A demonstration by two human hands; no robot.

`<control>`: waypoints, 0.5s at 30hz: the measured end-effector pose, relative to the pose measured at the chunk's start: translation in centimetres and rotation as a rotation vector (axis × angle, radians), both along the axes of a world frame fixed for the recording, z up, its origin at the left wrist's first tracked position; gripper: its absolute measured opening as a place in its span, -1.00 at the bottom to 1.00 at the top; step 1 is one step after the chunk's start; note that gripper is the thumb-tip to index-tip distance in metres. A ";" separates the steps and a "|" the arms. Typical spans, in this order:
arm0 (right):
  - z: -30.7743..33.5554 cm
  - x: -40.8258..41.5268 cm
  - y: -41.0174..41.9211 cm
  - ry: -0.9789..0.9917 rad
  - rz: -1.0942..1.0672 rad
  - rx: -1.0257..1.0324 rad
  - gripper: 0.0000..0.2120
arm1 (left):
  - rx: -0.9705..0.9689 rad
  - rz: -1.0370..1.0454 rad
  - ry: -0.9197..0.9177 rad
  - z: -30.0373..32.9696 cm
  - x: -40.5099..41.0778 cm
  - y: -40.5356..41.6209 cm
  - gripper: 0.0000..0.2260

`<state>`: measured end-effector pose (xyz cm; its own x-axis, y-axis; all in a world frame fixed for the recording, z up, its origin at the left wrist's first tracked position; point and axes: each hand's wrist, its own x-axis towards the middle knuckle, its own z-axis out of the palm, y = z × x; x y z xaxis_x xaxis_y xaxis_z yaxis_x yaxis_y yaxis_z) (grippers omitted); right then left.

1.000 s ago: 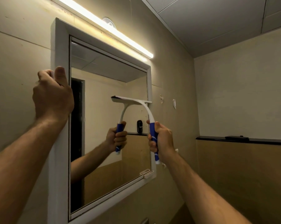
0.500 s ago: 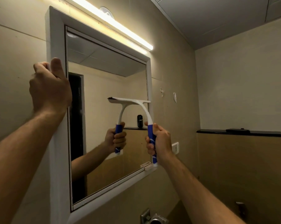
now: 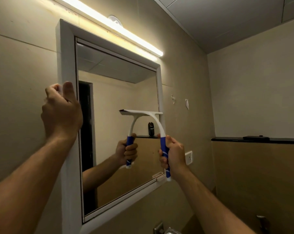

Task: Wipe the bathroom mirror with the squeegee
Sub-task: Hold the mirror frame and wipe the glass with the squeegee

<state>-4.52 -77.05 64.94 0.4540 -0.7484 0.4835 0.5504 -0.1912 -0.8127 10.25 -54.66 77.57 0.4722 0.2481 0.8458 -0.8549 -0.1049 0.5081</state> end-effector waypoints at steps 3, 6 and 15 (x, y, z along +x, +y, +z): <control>-1.3 0.3 -0.4 0.030 0.021 0.007 -0.64 | 0.000 0.035 0.011 -0.9 0.7 0.0 -0.46; -3.3 0.4 -0.3 0.101 0.051 0.016 -0.55 | 0.016 0.065 0.008 -1.4 0.8 0.0 -0.45; -1.1 0.2 0.3 0.157 -0.272 -0.171 -0.55 | -0.026 -0.277 0.197 -1.8 -2.6 0.5 -0.36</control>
